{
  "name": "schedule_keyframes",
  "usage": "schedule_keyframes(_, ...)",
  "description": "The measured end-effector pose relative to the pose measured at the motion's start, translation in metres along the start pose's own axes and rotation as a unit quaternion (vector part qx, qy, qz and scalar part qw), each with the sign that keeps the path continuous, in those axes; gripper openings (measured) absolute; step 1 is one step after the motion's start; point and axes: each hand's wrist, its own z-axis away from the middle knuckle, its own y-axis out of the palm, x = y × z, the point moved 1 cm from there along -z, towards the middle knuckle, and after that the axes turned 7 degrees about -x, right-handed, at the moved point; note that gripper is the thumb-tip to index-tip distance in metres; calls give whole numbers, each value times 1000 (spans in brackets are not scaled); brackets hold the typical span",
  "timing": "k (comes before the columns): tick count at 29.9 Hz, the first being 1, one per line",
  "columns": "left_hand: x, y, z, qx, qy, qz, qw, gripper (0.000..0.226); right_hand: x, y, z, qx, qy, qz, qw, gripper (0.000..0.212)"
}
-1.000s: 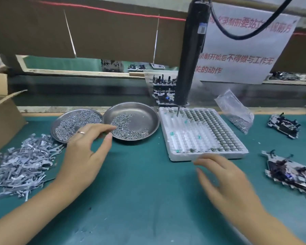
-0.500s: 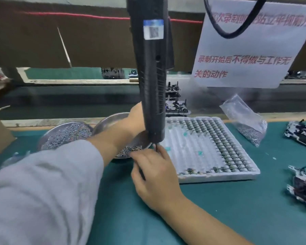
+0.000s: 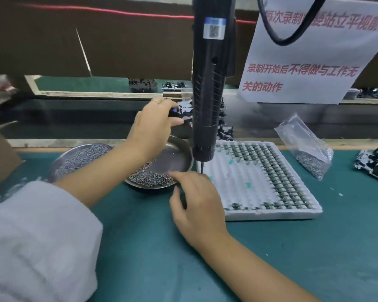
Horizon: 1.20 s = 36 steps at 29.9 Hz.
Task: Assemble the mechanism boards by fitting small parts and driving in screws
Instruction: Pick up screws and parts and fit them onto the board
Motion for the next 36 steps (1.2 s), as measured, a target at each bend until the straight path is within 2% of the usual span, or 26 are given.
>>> schedule_keyframes(3,33,-45,33,-66,28,-2,997,32,1,-1,1,5,14,-2,1000,27)
schedule_keyframes(5,47,-75,68,-76,78,-23,994,31,2,-3,2,-4,20,-20,1000,25)
schedule_keyframes(9,61,-111,140,-31,128,-68,989,42,8,-6,6,-33,-19,-76,996,23)
schedule_keyframes(13,70,-115,190,-7,172,-83,982,45,20,-15,11,-47,-59,-152,986,22)
schedule_keyframes(15,74,-109,199,1,197,-99,975,41,28,-17,13,-1,-94,-167,982,22)
schedule_keyframes(17,76,-102,205,21,208,-114,971,42,38,-13,15,108,-167,-133,971,33)
schedule_keyframes(20,77,-95,208,67,182,-108,975,45,41,-4,19,251,-227,-56,939,43)
schedule_keyframes(22,83,-99,204,53,138,-74,986,46,40,-1,19,281,-223,-34,933,41)
schedule_keyframes(25,102,-109,189,11,64,-86,994,45,37,0,20,283,-194,-29,939,35)
schedule_keyframes(29,127,-124,183,16,-6,-153,988,49,36,1,20,275,-151,-31,949,31)
schedule_keyframes(33,134,-136,198,32,24,-216,976,38,39,-4,18,276,-124,-62,951,41)
schedule_keyframes(36,140,-137,203,47,60,-230,970,36,40,-6,19,254,-131,-75,955,39)
